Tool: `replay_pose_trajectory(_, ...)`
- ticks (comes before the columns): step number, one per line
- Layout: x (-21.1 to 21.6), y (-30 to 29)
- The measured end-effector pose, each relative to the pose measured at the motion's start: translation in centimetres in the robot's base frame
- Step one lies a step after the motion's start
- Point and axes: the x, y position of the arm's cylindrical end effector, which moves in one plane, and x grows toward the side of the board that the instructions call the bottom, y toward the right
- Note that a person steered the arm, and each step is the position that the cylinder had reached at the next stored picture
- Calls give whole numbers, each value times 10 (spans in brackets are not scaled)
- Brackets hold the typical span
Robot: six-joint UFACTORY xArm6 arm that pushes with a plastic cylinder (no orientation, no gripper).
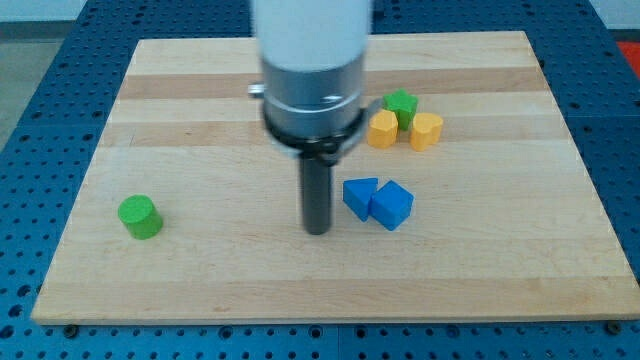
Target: Place the green circle at the bottom of red circle
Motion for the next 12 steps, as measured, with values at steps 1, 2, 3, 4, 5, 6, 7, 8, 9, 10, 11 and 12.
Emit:
replay_pose_trajectory(1, -23, -49)
replay_pose_trajectory(2, -105, -92)
replay_pose_trajectory(3, -110, -143)
replay_pose_trajectory(4, -103, -172)
replay_pose_trajectory(5, -102, -234)
replay_pose_trajectory(6, -102, -263)
replay_pose_trajectory(7, -72, -262)
replay_pose_trajectory(8, -16, -262)
replay_pose_trajectory(9, -2, -256)
replay_pose_trajectory(10, 19, -243)
replay_pose_trajectory(11, -1, -193)
replay_pose_trajectory(12, -14, -164)
